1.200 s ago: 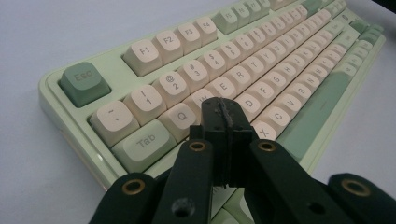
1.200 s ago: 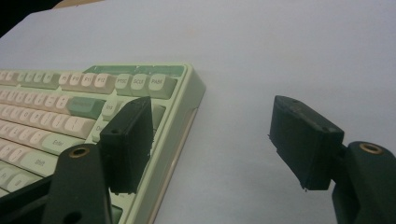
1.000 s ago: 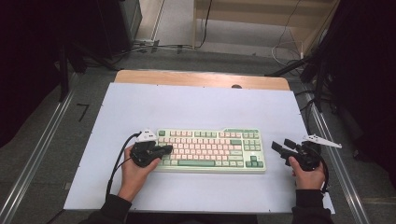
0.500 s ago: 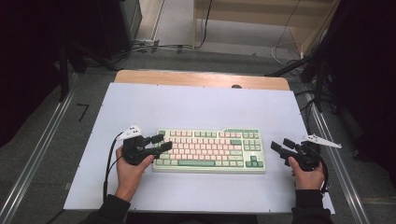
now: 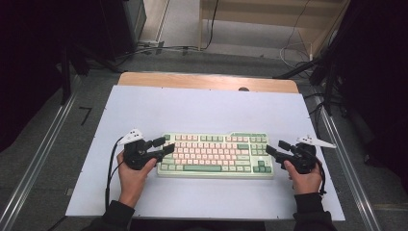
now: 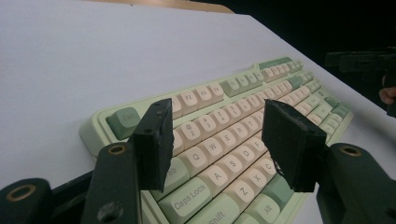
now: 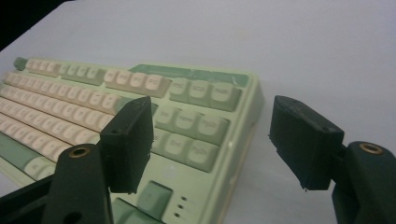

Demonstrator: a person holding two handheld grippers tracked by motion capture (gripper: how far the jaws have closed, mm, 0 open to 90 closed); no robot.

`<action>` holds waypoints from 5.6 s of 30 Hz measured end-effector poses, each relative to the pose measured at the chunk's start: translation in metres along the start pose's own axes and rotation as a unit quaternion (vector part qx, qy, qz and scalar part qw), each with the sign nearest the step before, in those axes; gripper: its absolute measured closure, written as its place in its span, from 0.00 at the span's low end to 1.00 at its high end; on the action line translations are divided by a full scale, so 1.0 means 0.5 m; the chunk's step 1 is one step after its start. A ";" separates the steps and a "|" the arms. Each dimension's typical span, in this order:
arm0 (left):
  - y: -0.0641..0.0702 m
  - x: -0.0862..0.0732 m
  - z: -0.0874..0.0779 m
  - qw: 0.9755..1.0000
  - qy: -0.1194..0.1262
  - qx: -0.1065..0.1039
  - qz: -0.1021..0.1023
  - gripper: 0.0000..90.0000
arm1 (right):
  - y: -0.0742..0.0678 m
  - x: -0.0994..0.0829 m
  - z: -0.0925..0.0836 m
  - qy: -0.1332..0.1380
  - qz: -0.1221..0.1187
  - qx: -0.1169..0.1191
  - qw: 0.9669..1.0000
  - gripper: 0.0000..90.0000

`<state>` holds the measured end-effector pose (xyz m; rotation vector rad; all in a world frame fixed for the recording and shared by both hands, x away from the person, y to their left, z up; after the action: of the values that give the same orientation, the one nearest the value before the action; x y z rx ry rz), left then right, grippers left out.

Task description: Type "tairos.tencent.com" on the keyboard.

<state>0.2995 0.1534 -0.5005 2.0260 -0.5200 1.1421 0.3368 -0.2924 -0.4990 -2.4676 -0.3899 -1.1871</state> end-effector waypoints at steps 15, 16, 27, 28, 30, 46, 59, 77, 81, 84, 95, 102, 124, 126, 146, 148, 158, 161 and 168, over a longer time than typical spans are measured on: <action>-0.001 -0.005 0.006 1.000 -0.005 0.004 -0.001 0.51 | -0.121 0.023 0.057 -0.012 -0.033 0.071 0.997 0.36; -0.002 -0.005 0.006 1.000 -0.007 0.005 0.001 0.51 | -0.128 0.024 0.061 -0.012 -0.036 0.077 0.996 0.39; 0.000 -0.006 0.006 1.000 -0.008 0.002 0.001 0.52 | -0.232 0.020 0.108 -0.040 -0.094 0.132 0.986 0.94; 0.001 -0.006 0.006 1.000 -0.007 0.001 -0.001 0.52 | -0.241 0.018 0.114 -0.044 -0.100 0.136 0.985 0.97; -0.001 -0.007 0.008 1.000 -0.009 0.001 0.000 0.52 | -0.259 0.012 0.129 -0.057 -0.109 0.143 0.982 0.97; -0.001 -0.010 0.010 1.000 -0.012 -0.001 -0.002 0.53 | -0.283 0.010 0.173 -0.083 -0.130 0.109 0.982 0.97; 0.000 -0.011 0.010 1.000 -0.011 -0.001 -0.002 0.54 | -0.295 0.006 0.180 -0.090 -0.148 0.100 0.980 0.97; 0.004 -0.010 0.012 1.000 -0.011 -0.003 0.001 0.53 | -0.282 0.041 0.138 -0.036 -0.106 0.131 0.985 0.52; 0.006 -0.009 0.015 1.000 -0.012 -0.005 0.003 0.53 | -0.273 0.047 0.131 -0.031 -0.097 0.129 0.986 0.42; 0.008 -0.009 0.017 1.000 -0.011 -0.006 0.002 0.53 | -0.271 0.047 0.129 -0.032 -0.095 0.126 0.987 0.39; 0.010 -0.004 0.027 1.000 -0.008 -0.004 0.000 0.53 | -0.272 0.045 0.130 -0.035 -0.099 0.123 0.987 0.38; 0.015 -0.001 0.048 1.000 -0.023 0.002 0.012 0.54 | -0.270 0.044 0.130 -0.036 -0.098 0.121 0.987 0.38; 0.052 0.005 0.136 0.994 -0.085 -0.013 0.067 1.00 | -0.267 0.043 0.129 -0.038 -0.096 0.120 0.987 0.38; 0.052 0.004 0.137 0.994 -0.088 -0.010 0.067 1.00 | -0.267 0.043 0.130 -0.038 -0.096 0.121 0.987 0.38; 0.047 -0.006 0.157 0.989 -0.129 0.003 0.074 1.00 | -0.269 0.041 0.131 -0.041 -0.095 0.123 0.987 0.38; 0.046 -0.007 0.158 0.988 -0.136 0.005 0.075 1.00 | -0.269 0.041 0.132 -0.042 -0.096 0.123 0.987 0.38; 0.063 0.031 0.112 0.995 -0.069 -0.030 0.060 0.73 | -0.268 0.041 0.131 -0.040 -0.095 0.124 0.987 0.38; 0.059 0.035 0.092 0.996 -0.055 -0.022 0.061 0.58 | -0.267 0.041 0.131 -0.040 -0.095 0.123 0.987 0.38; 0.035 0.029 0.061 0.999 -0.024 0.002 0.045 0.41 | -0.267 0.041 0.132 -0.041 -0.095 0.122 0.987 0.38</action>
<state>0.3126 0.1190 -0.4912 2.0544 -0.6399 1.1517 0.3409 -0.1424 -0.4927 -2.3098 -0.7619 -1.0404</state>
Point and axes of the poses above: each handheld gripper's, and its own axes: z roughly forward along the jaws, x roughly out of its top, y roughly to its right, the point moved 4 cm from there along z, roughly forward along the jaws, and after that the axes turned 7 degrees about -x, right-handed, at the moved point
